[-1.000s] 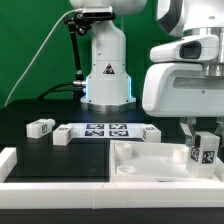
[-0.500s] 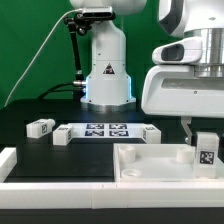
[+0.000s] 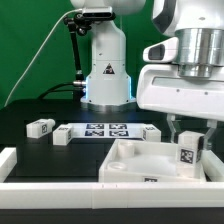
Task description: Assemble one leg
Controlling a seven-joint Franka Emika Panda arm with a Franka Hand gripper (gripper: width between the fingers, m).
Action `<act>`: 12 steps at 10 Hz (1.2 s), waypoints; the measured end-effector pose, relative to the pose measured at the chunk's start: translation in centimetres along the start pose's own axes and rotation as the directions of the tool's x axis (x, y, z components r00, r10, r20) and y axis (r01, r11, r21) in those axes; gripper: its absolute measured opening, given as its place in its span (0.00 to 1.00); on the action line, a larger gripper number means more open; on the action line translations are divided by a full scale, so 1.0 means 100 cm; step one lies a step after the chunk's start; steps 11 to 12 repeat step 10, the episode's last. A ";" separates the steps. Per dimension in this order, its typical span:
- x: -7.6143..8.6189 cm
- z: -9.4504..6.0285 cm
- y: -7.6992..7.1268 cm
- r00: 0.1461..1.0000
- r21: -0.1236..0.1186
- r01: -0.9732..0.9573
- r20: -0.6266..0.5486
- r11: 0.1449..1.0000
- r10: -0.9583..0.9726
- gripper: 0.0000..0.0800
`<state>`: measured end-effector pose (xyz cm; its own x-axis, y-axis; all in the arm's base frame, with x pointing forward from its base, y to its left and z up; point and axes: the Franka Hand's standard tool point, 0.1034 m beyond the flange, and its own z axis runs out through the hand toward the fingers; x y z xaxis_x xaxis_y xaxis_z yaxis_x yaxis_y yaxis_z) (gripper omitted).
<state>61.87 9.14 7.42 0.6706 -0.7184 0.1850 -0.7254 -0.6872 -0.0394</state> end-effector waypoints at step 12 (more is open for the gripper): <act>0.002 0.001 0.003 0.999 -0.010 -0.040 0.002 0.999 0.040 0.81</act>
Offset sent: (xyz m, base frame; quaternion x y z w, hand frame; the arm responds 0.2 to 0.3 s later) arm 0.0000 0.0000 0.0000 0.0000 0.0000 0.0000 1.0000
